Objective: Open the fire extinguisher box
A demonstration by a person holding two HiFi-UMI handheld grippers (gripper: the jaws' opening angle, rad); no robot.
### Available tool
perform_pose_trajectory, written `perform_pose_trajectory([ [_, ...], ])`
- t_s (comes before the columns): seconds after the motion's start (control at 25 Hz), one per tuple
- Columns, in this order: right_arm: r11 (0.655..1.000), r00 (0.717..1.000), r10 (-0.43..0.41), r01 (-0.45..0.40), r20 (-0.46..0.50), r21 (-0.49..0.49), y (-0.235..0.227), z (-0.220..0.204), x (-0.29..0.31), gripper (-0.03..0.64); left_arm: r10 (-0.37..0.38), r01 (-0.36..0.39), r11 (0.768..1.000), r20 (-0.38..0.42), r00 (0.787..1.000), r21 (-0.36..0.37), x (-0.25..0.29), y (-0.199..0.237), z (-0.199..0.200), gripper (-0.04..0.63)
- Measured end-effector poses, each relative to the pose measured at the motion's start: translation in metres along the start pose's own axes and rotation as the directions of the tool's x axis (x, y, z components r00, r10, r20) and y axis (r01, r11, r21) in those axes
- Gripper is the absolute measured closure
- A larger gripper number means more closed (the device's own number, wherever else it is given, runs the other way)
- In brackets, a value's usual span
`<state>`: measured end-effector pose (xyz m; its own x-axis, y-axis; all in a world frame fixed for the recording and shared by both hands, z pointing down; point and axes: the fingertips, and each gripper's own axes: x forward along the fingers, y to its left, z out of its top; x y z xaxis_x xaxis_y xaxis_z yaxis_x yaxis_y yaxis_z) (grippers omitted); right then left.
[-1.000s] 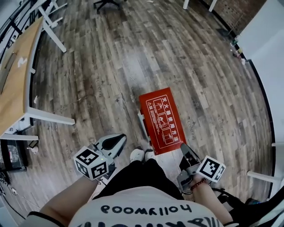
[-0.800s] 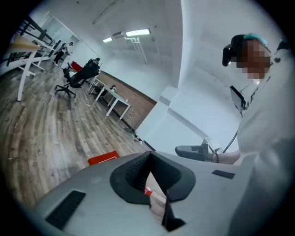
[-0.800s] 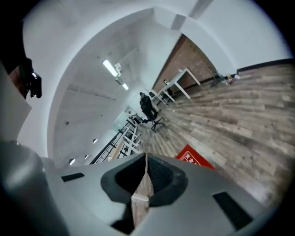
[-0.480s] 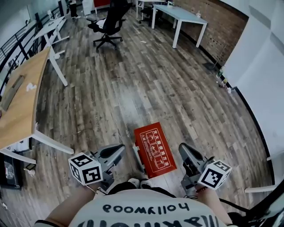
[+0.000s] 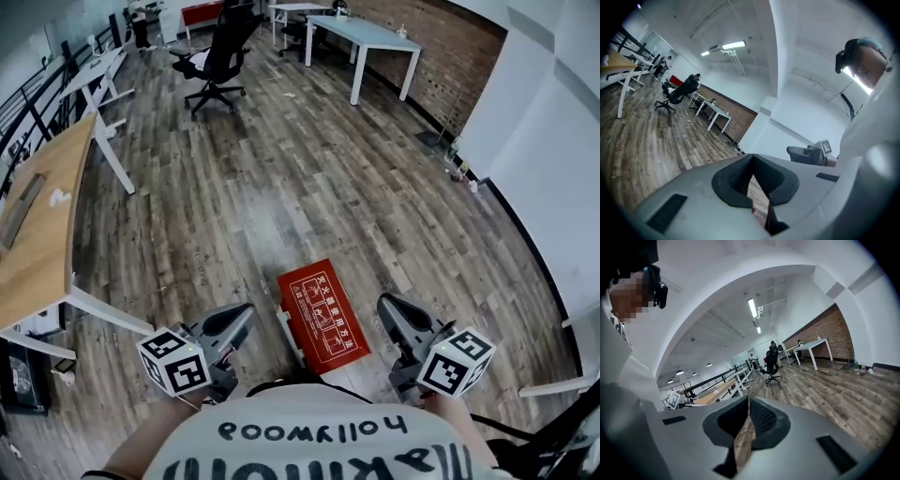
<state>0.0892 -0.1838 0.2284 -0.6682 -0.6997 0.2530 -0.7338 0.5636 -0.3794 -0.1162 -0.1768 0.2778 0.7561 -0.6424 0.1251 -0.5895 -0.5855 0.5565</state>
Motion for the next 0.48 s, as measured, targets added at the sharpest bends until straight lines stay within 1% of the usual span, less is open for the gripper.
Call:
perform_pose_trajectory([
  [0.24,0.999,1.0,-0.023,0.022,-0.018,-0.038,-0.005,0.002,0.001,0.6,-0.018,0.018,0.999,0.011,1.0,0.05,0.007,-0.007,0.004,0.592],
  [0.48,0.999,0.999,-0.032,0.032,-0.007,-0.019,-0.014,0.003,0.004,0.607,-0.01,0.011,0.998,-0.016,1.0,0.069,0.013,-0.005,0.002,0.592],
])
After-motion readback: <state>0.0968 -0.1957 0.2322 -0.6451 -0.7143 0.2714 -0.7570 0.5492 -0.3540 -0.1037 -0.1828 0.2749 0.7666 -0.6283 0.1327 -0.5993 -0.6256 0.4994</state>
